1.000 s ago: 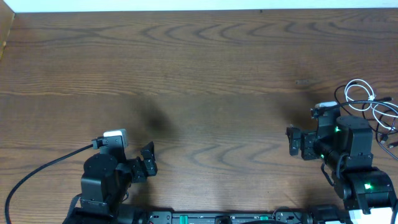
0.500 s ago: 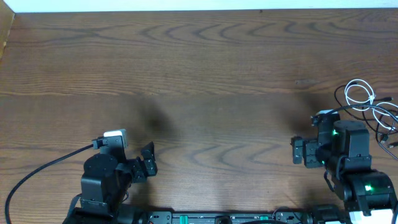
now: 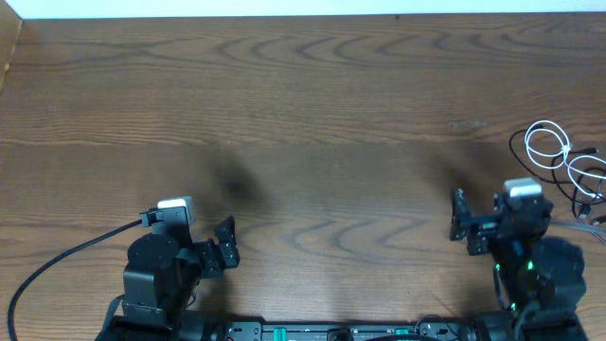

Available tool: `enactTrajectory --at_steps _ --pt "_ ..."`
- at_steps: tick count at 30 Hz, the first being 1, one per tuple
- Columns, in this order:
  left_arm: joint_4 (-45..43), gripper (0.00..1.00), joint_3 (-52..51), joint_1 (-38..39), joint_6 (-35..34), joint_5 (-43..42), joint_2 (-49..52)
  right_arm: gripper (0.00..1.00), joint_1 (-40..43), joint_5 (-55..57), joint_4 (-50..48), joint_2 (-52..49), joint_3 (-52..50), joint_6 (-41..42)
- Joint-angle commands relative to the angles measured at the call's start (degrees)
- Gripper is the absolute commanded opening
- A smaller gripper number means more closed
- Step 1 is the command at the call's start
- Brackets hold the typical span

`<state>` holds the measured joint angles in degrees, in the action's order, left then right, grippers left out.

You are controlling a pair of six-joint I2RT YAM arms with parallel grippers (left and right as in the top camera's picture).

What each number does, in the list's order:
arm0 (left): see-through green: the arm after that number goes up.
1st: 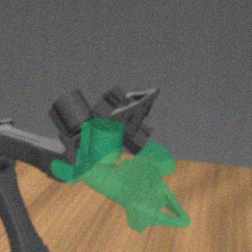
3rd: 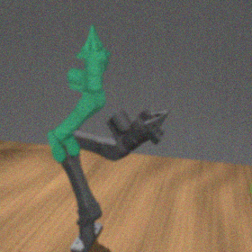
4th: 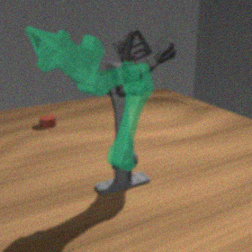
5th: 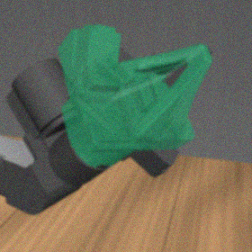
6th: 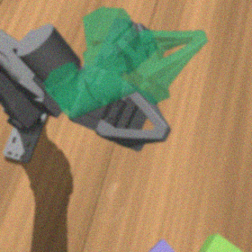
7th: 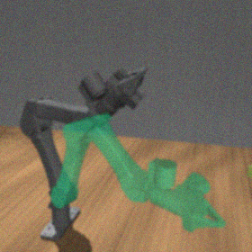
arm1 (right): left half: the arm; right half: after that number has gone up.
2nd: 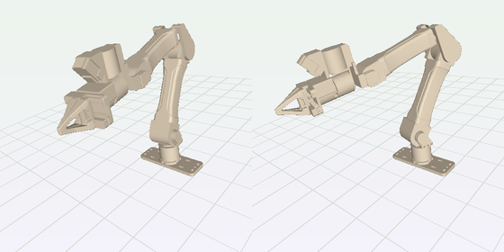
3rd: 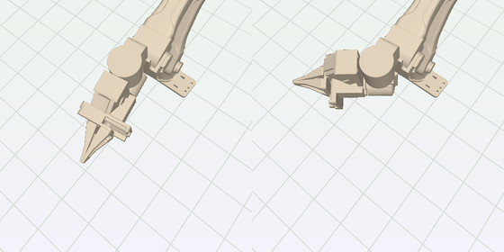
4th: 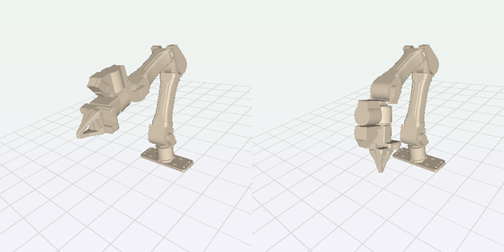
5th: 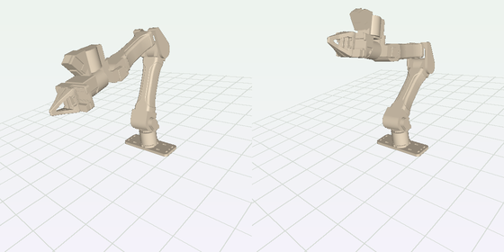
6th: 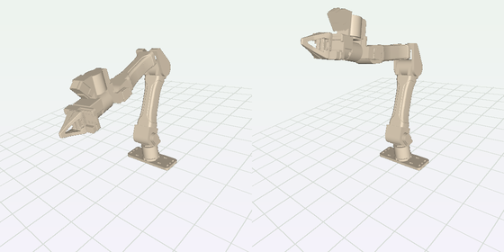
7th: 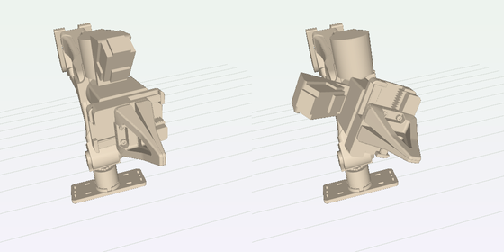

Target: Untangle cables

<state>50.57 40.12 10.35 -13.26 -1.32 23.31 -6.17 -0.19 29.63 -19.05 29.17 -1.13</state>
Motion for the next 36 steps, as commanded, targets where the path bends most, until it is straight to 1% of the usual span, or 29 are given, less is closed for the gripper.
enactTrajectory --at_steps 1,7,15,18,25,29,36 --pt "-0.1 0.97 -0.1 0.1 0.5 0.7 -0.2 0.99 -1.2 0.1 -4.4 8.5 -5.9 -0.7" --pt "-0.1 0.97 -0.1 0.1 0.5 0.7 -0.2 0.99 -1.2 0.0 -14.0 18.3 -14.1 -0.7" --pt "-0.1 0.97 -0.1 0.1 0.5 0.7 -0.2 0.99 -1.2 0.0 -33.2 18.8 -24.8 -0.7" --pt "-0.1 0.97 -0.1 0.1 0.5 0.7 -0.2 0.99 -1.2 0.0 -38.6 18.8 -28.6 -0.7" --pt "-0.1 0.97 -0.1 0.1 0.5 0.7 -0.2 0.99 -1.1 0.7 -35.3 18.8 -28.9 -0.7" --pt "-0.1 0.97 -0.1 0.1 0.5 0.7 -0.2 0.99 -1.1 0.6 -25.3 18.8 -28.9 -0.7" --pt "-0.1 0.97 -0.1 0.1 0.5 0.7 -0.2 0.99 -1.1 0.5 -25.3 18.7 -28.9 -0.7"
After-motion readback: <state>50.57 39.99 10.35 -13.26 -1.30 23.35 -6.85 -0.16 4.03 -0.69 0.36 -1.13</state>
